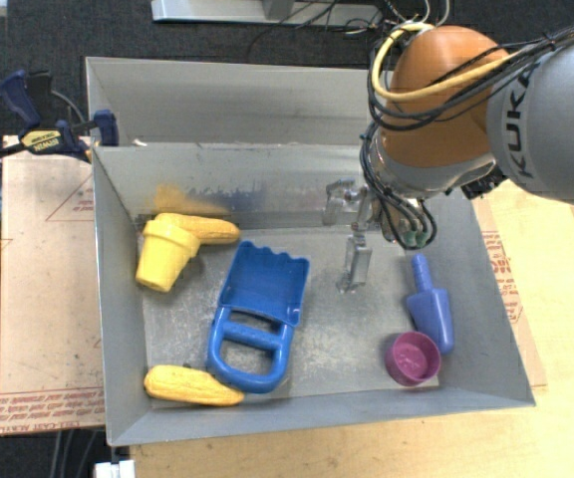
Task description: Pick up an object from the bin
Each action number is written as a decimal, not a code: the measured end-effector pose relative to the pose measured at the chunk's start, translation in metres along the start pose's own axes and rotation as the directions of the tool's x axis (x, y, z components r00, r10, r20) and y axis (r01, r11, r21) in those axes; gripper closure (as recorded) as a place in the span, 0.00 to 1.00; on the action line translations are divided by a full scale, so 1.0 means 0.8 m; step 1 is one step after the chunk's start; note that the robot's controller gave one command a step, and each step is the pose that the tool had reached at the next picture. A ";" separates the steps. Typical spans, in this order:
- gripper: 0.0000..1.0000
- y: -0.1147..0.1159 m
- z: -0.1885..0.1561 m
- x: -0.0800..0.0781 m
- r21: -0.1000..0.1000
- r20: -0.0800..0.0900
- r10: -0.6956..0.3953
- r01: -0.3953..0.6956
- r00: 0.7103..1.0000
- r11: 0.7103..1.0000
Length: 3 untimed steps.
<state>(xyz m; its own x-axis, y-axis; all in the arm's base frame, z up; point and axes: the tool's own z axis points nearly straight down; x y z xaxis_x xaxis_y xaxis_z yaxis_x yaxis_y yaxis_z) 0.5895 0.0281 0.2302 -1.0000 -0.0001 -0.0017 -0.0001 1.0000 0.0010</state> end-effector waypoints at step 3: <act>0.00 0.055 0.185 0.073 -0.001 0.003 -0.168 0.168 0.986 0.986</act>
Offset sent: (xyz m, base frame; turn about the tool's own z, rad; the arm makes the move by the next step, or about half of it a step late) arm -0.0316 0.0339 -0.0857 0.1163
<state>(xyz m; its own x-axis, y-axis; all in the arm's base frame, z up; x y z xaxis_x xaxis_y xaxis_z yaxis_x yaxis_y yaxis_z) 0.5317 0.0722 0.0822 -0.9857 -0.1685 -0.0051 -0.1685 0.9857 0.0020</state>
